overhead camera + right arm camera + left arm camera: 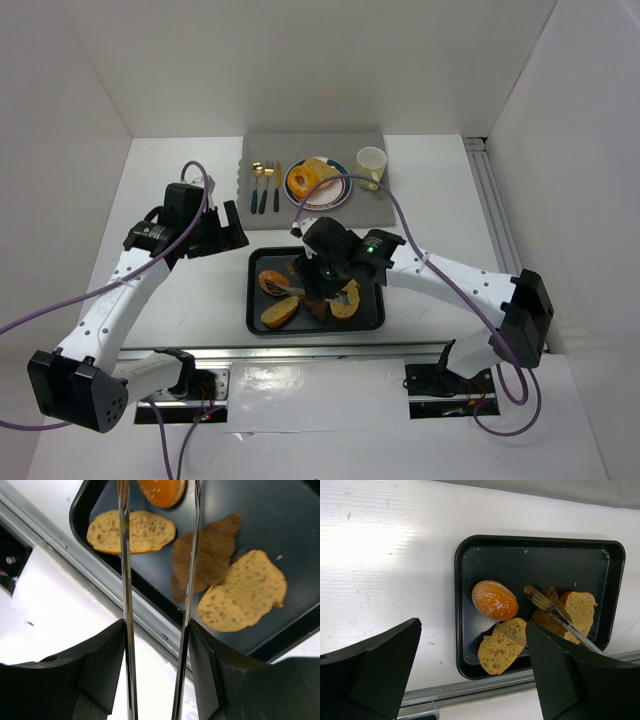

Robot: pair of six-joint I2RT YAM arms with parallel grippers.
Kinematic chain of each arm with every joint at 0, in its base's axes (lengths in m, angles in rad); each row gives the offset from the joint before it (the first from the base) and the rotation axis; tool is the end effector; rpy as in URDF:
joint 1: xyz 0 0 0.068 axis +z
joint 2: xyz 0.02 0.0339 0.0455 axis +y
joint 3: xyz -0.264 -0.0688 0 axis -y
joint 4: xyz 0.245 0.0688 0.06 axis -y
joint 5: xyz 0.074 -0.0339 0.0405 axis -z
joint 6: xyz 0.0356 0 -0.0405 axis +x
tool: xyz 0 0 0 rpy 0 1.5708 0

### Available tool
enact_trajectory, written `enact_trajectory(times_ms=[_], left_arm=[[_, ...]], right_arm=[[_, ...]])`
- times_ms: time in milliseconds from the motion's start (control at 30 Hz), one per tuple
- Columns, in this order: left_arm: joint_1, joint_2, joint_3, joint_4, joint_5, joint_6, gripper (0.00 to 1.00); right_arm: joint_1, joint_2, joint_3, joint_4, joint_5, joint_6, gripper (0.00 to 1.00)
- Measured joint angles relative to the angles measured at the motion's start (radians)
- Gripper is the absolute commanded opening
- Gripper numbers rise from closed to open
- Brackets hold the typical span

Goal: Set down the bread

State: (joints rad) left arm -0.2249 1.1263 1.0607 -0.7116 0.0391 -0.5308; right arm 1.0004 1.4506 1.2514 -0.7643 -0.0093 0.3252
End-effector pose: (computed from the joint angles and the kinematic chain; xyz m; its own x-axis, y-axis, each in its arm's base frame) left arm 0.2268 -0.0533 0.3188 -0.7161 -0.3551 -0.6009 -0.1305 0.9139 -0.3845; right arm 0.1633 0.2551 0.2959 -0.6900 -0.4839 -0.5383 -0.6586 0.7282 0.1896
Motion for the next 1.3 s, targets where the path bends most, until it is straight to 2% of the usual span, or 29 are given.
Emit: enact_trajectory(times_ms=[400, 500, 533, 667, 933, 1000, 1133, 1300], left_arm=[[0.0, 0.002, 0.0, 0.001, 0.014, 0.0, 0.99], [0.0, 0.002, 0.0, 0.001, 0.018, 0.001, 0.99], [0.0, 0.002, 0.0, 0.001, 0.018, 0.002, 0.99], [0.0, 0.002, 0.0, 0.001, 0.018, 0.003, 0.99], [0.008, 0.002, 0.0, 0.001, 0.01, 0.004, 0.99], [0.014, 0.002, 0.0, 0.001, 0.01, 0.004, 0.99], [0.018, 0.003, 0.0, 0.001, 0.009, 0.004, 0.99], [0.018, 0.011, 0.0, 0.001, 0.01, 0.004, 0.99]], right_arm=[[0.009, 0.105, -0.002, 0.049, -0.02, -0.002, 0.59], [0.01, 0.142, -0.002, 0.058, -0.021, -0.006, 0.54], [0.013, 0.153, -0.002, 0.06, -0.018, -0.008, 0.47], [0.022, 0.17, 0.014, 0.05, 0.008, -0.011, 0.36], [0.01, 0.111, 0.124, -0.007, 0.161, -0.009, 0.35], [-0.032, 0.074, 0.136, -0.006, 0.187, -0.005, 0.36], [-0.205, 0.046, 0.158, 0.028, 0.248, 0.021, 0.37], [-0.4, 0.151, 0.232, 0.09, 0.309, 0.06, 0.38]])
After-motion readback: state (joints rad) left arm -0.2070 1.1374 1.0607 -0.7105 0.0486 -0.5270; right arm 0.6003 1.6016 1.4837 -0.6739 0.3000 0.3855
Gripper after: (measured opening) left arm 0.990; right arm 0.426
